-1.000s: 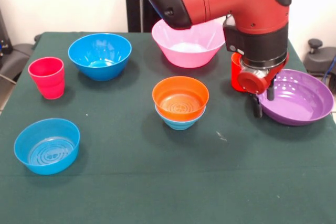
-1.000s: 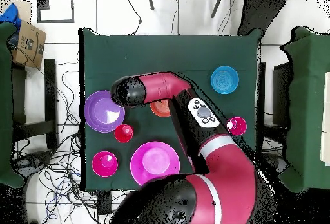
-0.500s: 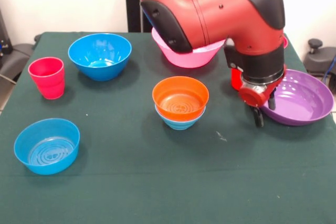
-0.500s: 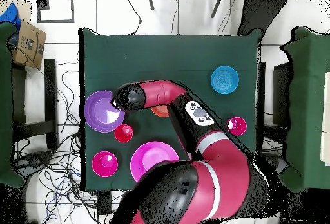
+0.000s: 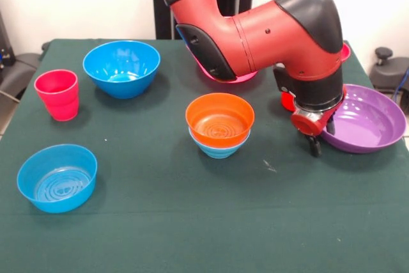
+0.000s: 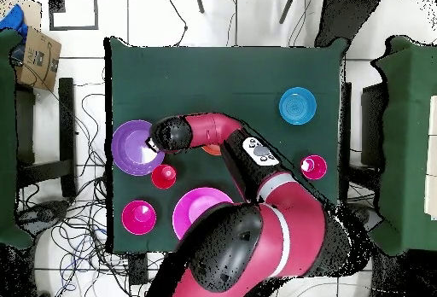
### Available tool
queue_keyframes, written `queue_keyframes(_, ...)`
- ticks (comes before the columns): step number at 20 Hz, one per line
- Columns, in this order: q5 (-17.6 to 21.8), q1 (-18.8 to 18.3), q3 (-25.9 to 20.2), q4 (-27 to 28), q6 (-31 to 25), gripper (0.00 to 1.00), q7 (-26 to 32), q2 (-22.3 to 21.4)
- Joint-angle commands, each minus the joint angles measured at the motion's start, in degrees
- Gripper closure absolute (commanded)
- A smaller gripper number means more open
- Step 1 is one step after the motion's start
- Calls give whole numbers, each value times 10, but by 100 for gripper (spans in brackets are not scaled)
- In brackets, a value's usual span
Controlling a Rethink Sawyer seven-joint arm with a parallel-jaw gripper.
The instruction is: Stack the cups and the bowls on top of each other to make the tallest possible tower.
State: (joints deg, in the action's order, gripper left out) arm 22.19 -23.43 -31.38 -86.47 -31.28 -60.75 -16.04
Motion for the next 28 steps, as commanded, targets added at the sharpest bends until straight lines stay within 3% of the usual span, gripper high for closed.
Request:
queue_keyframes(1,21,-1,22,22,-12,0,-26,27)
queue_keyframes(4,15,-3,22,19,-19,0,-29,27)
queue_keyframes(5,12,-2,22,21,-24,100,-32,27)
queue_keyframes(8,15,-14,3,7,-6,100,-18,22)
queue_keyframes(19,12,-16,7,-8,-10,100,-28,4)
queue_keyframes(28,-14,-38,-15,-58,-55,100,-25,-55)
